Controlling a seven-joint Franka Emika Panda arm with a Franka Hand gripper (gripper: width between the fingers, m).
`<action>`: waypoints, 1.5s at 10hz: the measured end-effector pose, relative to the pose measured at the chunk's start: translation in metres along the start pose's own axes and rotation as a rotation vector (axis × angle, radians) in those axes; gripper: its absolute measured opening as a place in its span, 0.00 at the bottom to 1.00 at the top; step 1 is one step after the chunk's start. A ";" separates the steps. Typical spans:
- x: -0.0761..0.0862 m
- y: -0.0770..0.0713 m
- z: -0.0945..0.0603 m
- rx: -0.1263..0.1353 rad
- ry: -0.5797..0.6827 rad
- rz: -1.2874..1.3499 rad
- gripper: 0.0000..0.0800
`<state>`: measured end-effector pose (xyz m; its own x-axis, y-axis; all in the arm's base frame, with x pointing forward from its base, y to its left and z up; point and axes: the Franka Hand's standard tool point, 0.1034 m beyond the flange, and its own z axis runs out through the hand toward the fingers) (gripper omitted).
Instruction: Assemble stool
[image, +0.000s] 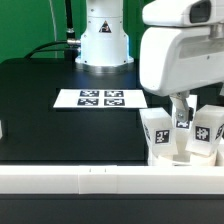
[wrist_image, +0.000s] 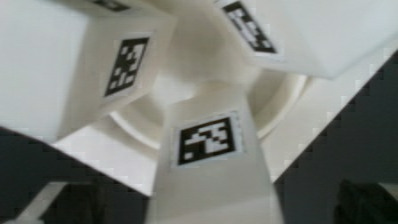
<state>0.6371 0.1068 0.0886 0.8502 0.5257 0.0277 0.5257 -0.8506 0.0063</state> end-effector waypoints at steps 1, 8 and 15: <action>0.005 0.001 0.001 -0.007 0.016 -0.002 0.81; 0.003 -0.001 0.006 -0.003 0.015 -0.005 0.68; -0.002 0.006 0.007 -0.001 0.013 0.109 0.42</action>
Offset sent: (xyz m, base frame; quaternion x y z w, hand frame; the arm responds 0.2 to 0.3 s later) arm -0.0045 0.0085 -0.0016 -0.0196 0.0072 -0.0133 0.9997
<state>0.6390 0.1010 0.0815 0.9019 0.4299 0.0414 0.4302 -0.9027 0.0032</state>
